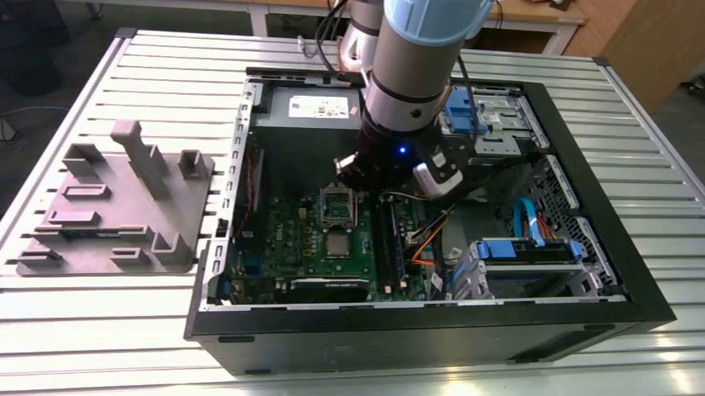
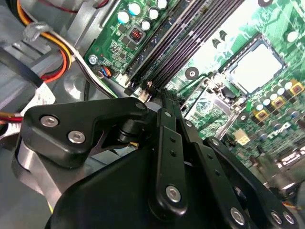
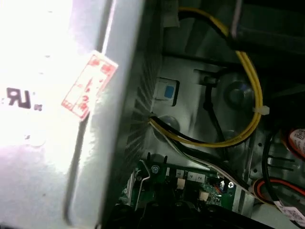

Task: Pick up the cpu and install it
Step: 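Close the cpu cover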

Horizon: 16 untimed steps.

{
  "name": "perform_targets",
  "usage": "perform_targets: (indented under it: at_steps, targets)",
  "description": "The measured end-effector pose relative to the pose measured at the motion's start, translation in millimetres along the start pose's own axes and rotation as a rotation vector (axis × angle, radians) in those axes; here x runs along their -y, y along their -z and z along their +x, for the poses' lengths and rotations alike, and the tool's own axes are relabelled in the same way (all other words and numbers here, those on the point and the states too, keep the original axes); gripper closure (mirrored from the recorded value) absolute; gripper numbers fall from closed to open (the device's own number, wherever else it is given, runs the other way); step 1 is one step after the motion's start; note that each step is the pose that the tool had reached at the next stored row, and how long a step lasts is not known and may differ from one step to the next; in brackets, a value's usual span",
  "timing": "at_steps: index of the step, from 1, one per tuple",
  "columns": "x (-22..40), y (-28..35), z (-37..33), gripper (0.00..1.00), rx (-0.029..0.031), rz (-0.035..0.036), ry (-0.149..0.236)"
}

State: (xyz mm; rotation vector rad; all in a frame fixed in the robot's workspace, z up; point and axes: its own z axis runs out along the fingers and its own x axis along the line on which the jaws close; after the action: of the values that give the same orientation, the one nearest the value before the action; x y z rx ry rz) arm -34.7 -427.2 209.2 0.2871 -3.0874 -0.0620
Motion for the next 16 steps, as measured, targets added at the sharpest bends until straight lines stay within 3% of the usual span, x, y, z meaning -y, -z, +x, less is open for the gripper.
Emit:
perform_targets:
  at_steps: [3, 16]
  targets:
    - [0.0, -0.1, 0.0, 0.90, -0.0012, 0.0016, 0.044]
    - [-7.4, -2.0, -0.8, 0.90, -0.0002, -0.0035, 0.065]
